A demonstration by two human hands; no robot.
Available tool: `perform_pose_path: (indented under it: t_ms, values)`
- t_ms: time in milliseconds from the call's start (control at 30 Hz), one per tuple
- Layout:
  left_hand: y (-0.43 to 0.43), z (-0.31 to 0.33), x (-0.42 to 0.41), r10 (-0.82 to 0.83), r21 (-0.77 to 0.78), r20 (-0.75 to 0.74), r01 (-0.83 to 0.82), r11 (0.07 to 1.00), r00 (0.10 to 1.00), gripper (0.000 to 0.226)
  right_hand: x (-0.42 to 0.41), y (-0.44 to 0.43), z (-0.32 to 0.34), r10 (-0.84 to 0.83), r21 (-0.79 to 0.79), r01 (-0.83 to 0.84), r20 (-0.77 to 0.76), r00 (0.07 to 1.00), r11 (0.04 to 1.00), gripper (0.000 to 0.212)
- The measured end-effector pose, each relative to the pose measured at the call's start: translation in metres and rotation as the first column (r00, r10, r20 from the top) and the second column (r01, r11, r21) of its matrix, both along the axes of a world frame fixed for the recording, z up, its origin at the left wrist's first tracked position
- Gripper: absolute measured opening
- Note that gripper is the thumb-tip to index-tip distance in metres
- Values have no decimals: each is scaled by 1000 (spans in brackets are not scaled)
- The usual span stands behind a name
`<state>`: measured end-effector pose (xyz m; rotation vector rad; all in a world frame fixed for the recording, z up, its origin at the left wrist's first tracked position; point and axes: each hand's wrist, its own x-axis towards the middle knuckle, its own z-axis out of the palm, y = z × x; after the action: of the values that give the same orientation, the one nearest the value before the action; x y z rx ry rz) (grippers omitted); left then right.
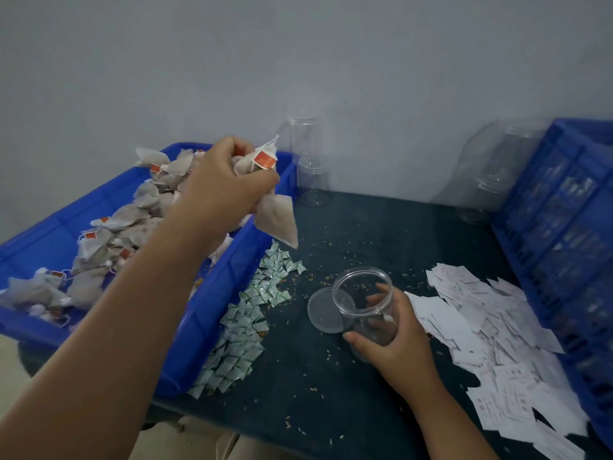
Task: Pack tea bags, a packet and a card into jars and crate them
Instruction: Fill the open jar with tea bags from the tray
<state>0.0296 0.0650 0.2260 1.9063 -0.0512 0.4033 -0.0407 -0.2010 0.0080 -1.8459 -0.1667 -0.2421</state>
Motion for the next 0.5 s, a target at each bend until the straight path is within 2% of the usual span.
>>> perform_pose_path:
  t_ms: [133,267,400,500]
  values:
    - [-56,-22,-8,-152,-53,-49,149,987,987,22,-1,1,3,10,10,-10,-4,1000,1000,89]
    - [-96,-59,-10,-200,-27,-124,198,980,972,24,0,1,4,18,27,-18,2,1000,999,87]
    - [-109,-79,-17,-297,128,-218,329,936,930,26,-2,-2,7,-10,76,9,21,1000,997,82]
    - [-109,-80,-22,-310,266,-207,358,895,928,26,-2,-1,12,-25,76,22,42,999,997,76]
